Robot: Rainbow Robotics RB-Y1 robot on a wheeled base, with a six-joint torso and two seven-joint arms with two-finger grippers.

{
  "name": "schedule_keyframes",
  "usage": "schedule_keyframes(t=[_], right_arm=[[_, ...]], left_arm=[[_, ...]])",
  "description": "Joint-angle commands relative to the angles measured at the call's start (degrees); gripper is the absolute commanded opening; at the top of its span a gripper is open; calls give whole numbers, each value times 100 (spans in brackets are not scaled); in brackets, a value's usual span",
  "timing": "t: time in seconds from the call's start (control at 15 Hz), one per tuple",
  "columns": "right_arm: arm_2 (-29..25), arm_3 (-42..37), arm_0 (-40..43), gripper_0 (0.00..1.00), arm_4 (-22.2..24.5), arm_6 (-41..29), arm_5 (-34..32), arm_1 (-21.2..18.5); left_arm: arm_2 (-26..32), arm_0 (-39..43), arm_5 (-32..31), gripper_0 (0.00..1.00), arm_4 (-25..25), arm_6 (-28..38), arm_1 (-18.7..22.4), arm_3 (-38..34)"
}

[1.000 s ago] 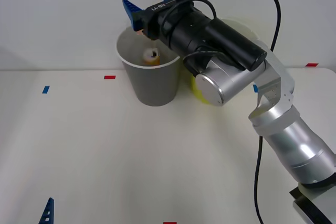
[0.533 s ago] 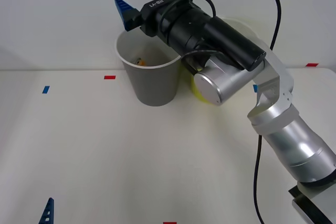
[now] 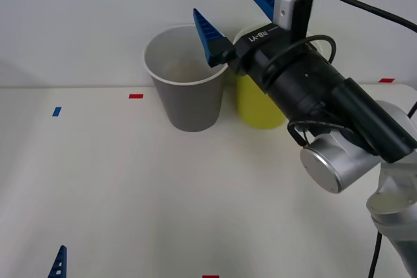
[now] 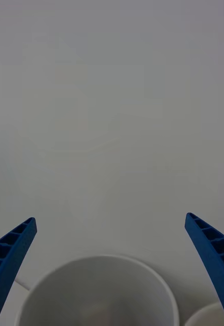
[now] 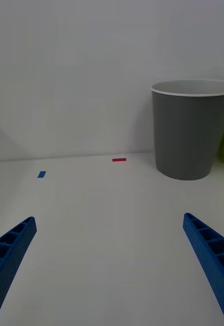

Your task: Put cans in the gray bin and PET bottles in the light green bin.

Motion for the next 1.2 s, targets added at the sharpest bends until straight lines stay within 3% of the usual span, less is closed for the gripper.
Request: schedule_keyframes(t=[0.07, 0.4, 0.8, 1.2], right_arm=[[-292, -740, 808, 100, 111, -74, 2, -249], [-740, -1399, 2407, 100, 190, -109, -419, -531], [-846, -1470, 4235, 100, 225, -83, -1659, -865], [-916, -1470, 5035, 100, 269, -48, -2142, -865]], left_arm=[[0, 0, 0, 100, 0, 0, 0, 0], [0, 0, 0, 100, 0, 0, 0, 0], [0, 0, 0, 100, 0, 0, 0, 0], [0, 0, 0, 100, 0, 0, 0, 0]])
